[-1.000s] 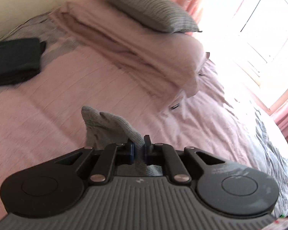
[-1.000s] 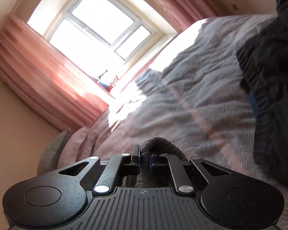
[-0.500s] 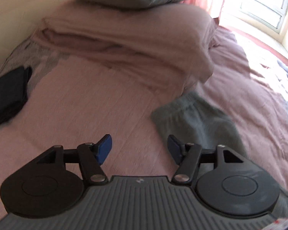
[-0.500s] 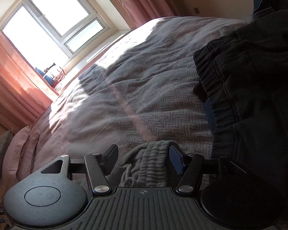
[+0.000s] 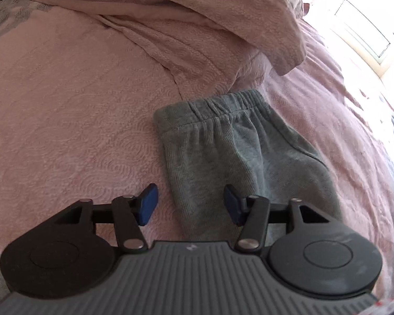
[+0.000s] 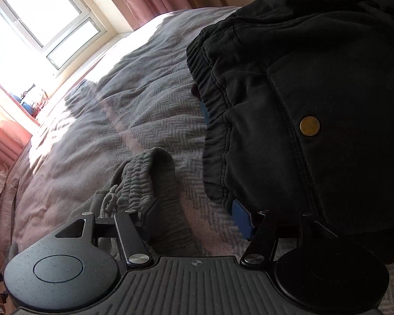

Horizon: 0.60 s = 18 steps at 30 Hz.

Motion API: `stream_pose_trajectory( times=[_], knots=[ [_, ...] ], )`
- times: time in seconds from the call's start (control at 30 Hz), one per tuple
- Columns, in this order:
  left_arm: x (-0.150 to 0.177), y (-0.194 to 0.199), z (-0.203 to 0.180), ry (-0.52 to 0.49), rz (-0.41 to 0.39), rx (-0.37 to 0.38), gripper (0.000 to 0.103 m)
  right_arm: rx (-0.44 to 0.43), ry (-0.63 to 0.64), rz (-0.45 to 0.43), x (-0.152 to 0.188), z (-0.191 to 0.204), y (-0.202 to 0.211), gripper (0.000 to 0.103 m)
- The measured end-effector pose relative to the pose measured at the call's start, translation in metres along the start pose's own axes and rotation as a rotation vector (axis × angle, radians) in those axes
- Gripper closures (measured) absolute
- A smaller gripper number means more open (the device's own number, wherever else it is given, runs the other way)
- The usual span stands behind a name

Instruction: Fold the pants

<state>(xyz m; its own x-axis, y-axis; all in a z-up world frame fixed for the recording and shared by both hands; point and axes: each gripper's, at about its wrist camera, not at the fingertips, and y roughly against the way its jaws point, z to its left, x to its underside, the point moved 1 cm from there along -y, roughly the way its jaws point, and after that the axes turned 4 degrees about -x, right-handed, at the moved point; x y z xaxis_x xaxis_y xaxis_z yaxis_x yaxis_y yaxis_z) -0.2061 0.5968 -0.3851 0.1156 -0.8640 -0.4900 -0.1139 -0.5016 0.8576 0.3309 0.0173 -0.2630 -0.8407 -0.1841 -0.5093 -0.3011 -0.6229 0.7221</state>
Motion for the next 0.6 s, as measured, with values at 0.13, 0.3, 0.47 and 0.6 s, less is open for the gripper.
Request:
stream_pose_trajectory(
  times=[0.13,0.3,0.47,0.6],
  knots=[
    [0.011,0.017,0.0,-0.077,-0.135,-0.051,0.097,0.032,0.02,-0.008,0.003,0.006,0.0,0.045],
    [0.021,0.096,0.065,-0.019,-0.303,-0.075,0.096,0.024,0.004,-0.018,0.009,0.013,0.007,0.045],
    [0.041,0.055,0.134,-0.005,-0.067,-0.248,0.096,0.009,-0.022,0.027,0.027,0.023,0.0,0.045],
    [0.048,0.093,0.18,0.064,-0.081,-0.206,0.081,-0.002,0.025,0.047,0.033,0.036,0.013,0.045]
  ],
)
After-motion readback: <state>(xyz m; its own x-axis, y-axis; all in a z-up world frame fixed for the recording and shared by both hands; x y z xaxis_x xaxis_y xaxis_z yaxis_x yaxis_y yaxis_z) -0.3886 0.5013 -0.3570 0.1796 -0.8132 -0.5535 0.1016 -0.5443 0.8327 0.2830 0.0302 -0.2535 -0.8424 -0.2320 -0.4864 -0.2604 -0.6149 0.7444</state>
